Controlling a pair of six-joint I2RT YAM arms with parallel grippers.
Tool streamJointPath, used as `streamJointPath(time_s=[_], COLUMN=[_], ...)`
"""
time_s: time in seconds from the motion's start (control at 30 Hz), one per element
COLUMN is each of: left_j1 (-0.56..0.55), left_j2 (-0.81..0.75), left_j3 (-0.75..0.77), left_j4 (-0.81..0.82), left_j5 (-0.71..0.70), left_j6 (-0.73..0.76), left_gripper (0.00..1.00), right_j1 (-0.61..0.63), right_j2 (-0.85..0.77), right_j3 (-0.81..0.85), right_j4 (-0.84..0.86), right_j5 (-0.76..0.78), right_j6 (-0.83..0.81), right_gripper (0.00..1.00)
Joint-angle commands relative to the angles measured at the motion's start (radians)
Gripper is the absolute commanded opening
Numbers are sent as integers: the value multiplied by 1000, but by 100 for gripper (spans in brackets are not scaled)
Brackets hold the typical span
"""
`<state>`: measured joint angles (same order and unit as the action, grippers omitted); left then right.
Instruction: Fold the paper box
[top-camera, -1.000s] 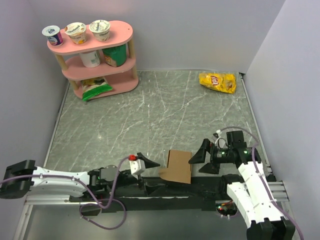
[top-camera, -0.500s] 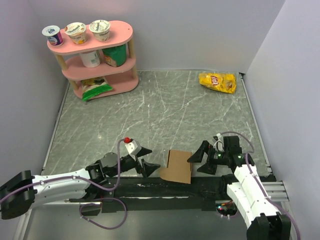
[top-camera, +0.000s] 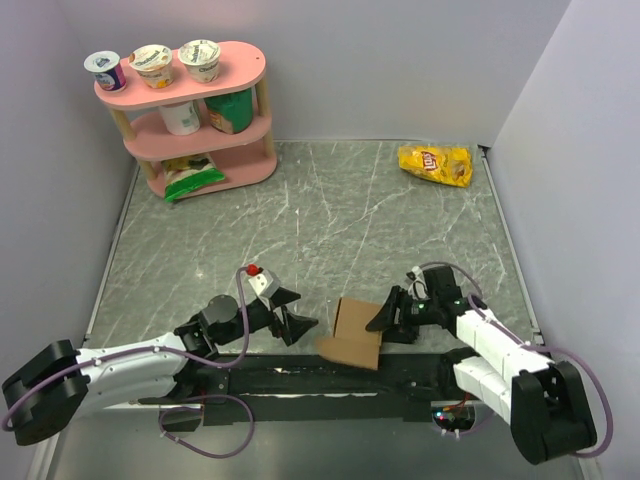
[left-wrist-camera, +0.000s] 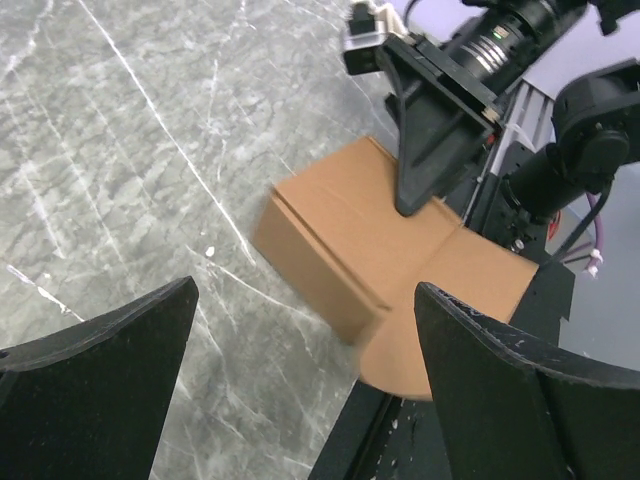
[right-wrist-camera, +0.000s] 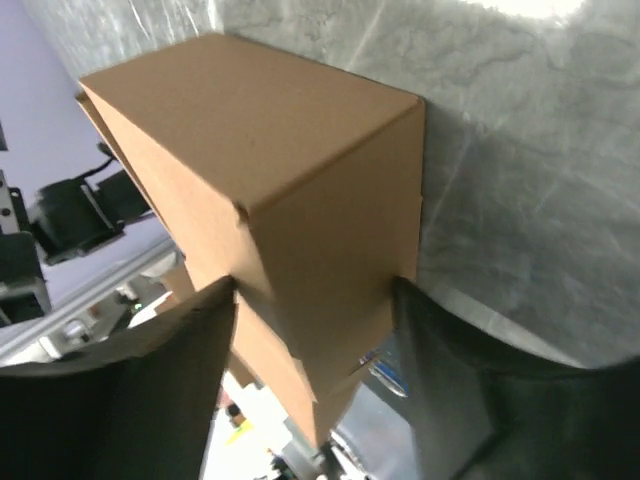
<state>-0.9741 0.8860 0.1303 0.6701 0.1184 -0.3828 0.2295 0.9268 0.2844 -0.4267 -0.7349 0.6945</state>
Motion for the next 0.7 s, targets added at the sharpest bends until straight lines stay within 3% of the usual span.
streamJointPath(time_s=[0.0, 0.17, 0.33, 0.4, 0.67], left_j1=[11, 23, 52, 78, 169], left_j2=[18, 30, 21, 15, 16], left_j3=[18, 23, 14, 14, 66], left_j4=[49, 60, 86, 106, 126], left_j5=[61, 89, 102, 109, 177], left_j6=[10, 30, 18, -10, -82], left_gripper=[96, 96, 96, 96, 96], right_j1=[7, 5, -5, -15, -18], right_j2=[69, 132, 110, 104, 96], right_j3=[-16, 18, 50, 50, 73], right_j4=[150, 149, 105, 111, 74], right_j5=[-18, -58, -104, -136, -179], right_j6=[23, -9, -38, -35, -93], right_gripper=[51, 28, 18, 6, 2])
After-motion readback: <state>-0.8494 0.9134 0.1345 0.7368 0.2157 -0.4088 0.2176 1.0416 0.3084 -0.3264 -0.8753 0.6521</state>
